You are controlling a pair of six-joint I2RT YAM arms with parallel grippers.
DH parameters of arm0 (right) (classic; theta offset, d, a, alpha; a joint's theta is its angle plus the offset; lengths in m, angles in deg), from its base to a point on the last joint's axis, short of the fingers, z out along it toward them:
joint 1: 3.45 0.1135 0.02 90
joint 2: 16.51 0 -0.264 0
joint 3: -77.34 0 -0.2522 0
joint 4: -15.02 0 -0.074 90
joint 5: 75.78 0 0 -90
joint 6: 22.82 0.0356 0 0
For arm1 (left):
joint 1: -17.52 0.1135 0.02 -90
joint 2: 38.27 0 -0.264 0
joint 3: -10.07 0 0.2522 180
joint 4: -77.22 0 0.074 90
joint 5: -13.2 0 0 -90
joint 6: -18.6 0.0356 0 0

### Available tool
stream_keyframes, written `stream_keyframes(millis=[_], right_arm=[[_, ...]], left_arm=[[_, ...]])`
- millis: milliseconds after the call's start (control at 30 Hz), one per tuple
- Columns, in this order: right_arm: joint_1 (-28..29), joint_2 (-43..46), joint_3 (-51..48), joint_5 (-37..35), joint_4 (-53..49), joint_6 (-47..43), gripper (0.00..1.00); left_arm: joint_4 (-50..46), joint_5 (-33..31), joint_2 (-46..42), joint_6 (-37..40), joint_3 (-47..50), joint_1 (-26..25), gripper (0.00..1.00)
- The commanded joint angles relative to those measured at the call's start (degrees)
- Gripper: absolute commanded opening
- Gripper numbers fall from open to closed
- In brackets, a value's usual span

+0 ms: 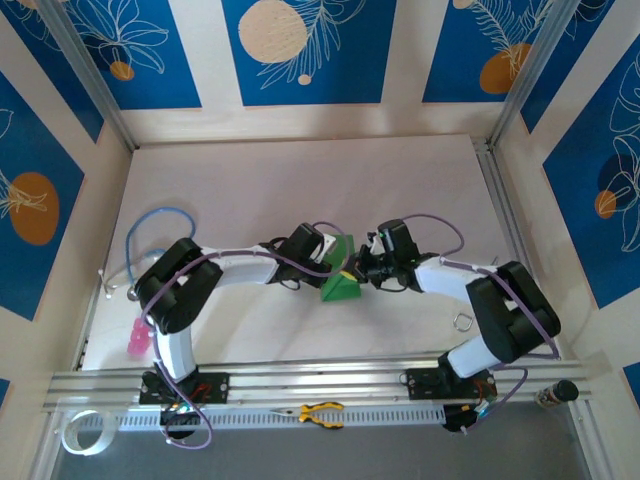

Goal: Fold a paper plane with a square sheet of paper (pick it up from the middle)
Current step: Fold the triangle a second time at the center of the table.

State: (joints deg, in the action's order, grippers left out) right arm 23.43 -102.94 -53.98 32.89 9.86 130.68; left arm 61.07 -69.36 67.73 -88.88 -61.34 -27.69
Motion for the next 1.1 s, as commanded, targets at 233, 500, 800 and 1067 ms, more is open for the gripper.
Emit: stream_keyframes(millis=[233,500,800,1067], right_arm=[[1.7,-5.2,2.6,-0.5,2.3,5.6,0.00],[2.1,-7.9,3.2,-1.9,1.7,5.0,0.00],[2.1,-9.8,-0.2,-5.3,1.2,4.2,0.00],[1.9,-9.0,-0.4,-5.2,2.9,4.5,0.00]], left_arm=[[-2.2,1.8,2.7,0.6,-0.8,0.5,0.00],[-2.1,1.8,2.8,0.6,-0.9,0.5,0.00],[-2.4,2.3,3.4,0.8,-1.6,0.5,0.00],[-3.2,2.4,3.9,1.0,-2.2,0.5,0.00]])
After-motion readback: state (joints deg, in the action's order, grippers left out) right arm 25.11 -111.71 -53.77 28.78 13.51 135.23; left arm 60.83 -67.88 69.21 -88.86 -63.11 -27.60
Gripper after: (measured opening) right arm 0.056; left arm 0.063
